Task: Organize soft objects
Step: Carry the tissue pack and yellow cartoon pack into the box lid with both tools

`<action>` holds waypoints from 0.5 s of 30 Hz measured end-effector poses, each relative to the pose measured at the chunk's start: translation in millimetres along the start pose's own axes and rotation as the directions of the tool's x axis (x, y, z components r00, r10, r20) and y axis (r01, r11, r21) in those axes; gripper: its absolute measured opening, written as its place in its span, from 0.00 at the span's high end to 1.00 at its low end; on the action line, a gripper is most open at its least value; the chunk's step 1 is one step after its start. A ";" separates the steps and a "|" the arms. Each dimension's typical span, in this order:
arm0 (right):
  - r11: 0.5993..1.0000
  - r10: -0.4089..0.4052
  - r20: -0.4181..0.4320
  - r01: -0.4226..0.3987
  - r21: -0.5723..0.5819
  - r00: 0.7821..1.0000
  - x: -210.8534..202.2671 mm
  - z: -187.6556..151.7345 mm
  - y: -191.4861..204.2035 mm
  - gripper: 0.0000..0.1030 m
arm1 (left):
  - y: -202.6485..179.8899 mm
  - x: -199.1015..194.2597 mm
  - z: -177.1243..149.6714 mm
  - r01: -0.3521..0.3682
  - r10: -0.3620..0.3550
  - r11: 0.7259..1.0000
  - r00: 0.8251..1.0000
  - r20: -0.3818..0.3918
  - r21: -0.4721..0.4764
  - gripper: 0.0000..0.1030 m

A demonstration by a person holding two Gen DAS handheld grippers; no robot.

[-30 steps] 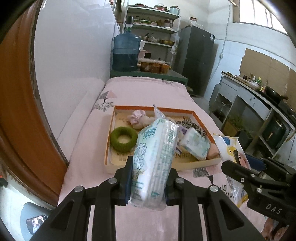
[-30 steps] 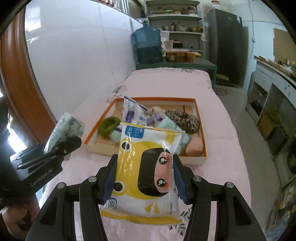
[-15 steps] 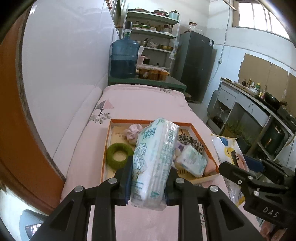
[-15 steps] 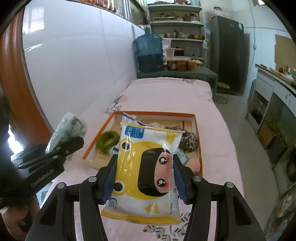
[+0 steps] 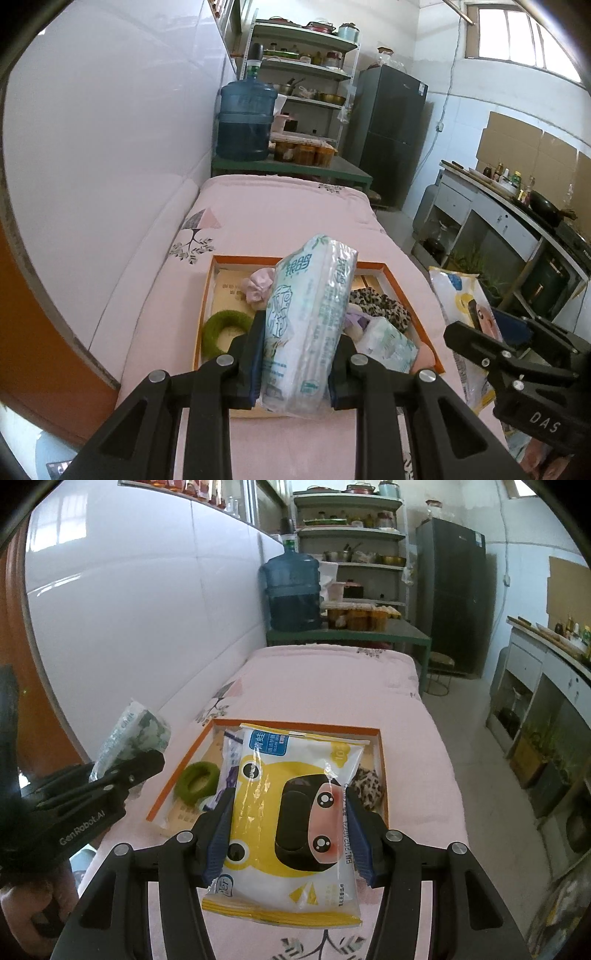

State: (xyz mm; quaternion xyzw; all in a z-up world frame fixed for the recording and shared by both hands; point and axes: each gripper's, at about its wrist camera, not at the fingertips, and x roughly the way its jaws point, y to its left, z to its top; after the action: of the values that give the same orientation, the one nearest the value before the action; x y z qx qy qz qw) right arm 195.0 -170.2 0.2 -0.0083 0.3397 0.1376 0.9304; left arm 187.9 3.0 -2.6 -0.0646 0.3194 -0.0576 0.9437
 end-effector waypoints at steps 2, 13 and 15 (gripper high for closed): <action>1.000 -0.001 0.002 0.001 0.001 1.000 4.1 4.4 -2.7 0.44 | 0.8 5.6 2.9 -0.003 0.003 1.000 1.000 -0.004 -0.003 0.75; 0.999 -0.040 0.000 0.040 -0.011 0.999 27.7 20.8 -18.9 0.44 | 19.0 41.0 16.0 -0.036 0.035 0.999 0.999 -0.037 -0.025 0.75; 0.999 -0.045 -0.003 0.045 -0.010 0.999 33.1 24.2 -22.6 0.44 | 23.1 46.5 18.5 -0.042 0.041 0.999 0.998 -0.040 -0.030 0.75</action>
State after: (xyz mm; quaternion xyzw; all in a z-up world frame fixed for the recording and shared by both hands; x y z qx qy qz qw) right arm 240.4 -181.0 -4.0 -0.0206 0.3401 0.1184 0.9327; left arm 237.4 20.3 -19.4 -0.0712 0.3399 -0.0345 0.9371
